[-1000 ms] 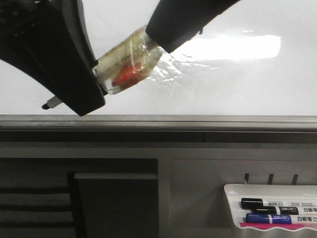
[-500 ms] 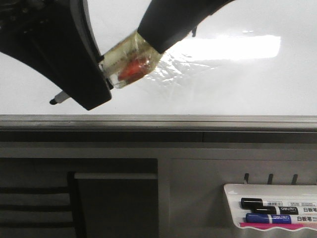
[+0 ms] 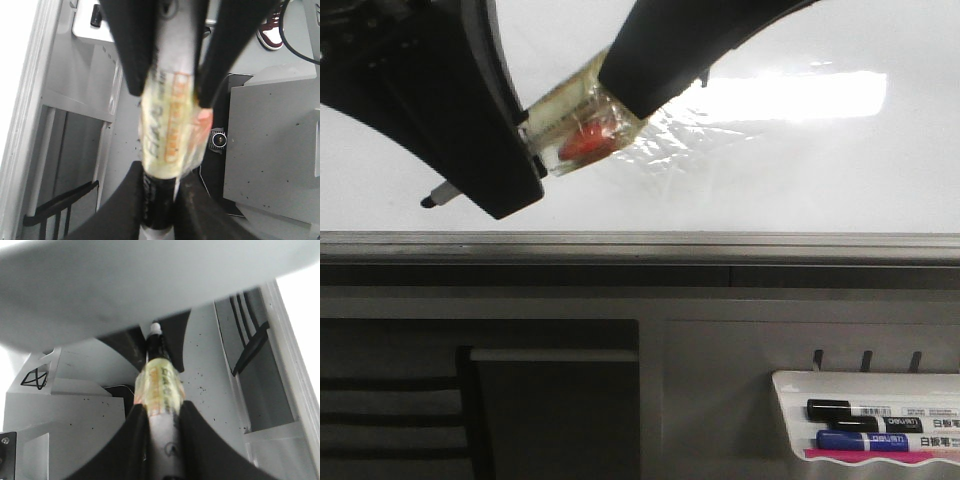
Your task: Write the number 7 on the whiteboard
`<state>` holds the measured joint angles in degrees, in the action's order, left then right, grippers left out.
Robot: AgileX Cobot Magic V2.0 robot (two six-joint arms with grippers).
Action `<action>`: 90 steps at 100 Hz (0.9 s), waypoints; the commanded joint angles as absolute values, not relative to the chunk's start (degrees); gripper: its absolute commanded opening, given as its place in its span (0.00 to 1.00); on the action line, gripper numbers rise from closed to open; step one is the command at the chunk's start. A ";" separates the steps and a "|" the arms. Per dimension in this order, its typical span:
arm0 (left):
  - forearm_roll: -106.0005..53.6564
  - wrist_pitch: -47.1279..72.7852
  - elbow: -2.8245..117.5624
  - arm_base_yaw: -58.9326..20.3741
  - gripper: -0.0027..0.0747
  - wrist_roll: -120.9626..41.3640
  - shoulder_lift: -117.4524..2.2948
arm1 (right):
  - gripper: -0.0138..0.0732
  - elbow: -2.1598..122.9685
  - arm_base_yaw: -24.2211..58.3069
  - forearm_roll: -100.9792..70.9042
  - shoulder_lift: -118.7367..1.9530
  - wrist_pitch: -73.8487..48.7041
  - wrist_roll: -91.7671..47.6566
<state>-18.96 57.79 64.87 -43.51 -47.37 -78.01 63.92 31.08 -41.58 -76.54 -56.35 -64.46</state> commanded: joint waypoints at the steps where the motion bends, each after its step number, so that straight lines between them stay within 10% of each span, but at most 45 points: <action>1: -21.57 55.00 66.76 -44.07 0.03 -47.17 -76.70 | 0.17 65.81 31.16 -44.34 -75.14 -54.80 -65.20; 30: -20.47 52.12 66.76 -42.94 0.47 -45.26 -75.53 | 0.11 65.88 31.06 -43.07 -74.19 -55.40 -65.03; 90: -20.96 45.78 53.28 -20.91 0.41 -33.53 -49.85 | 0.11 59.17 31.06 -11.93 -56.89 -38.46 -18.25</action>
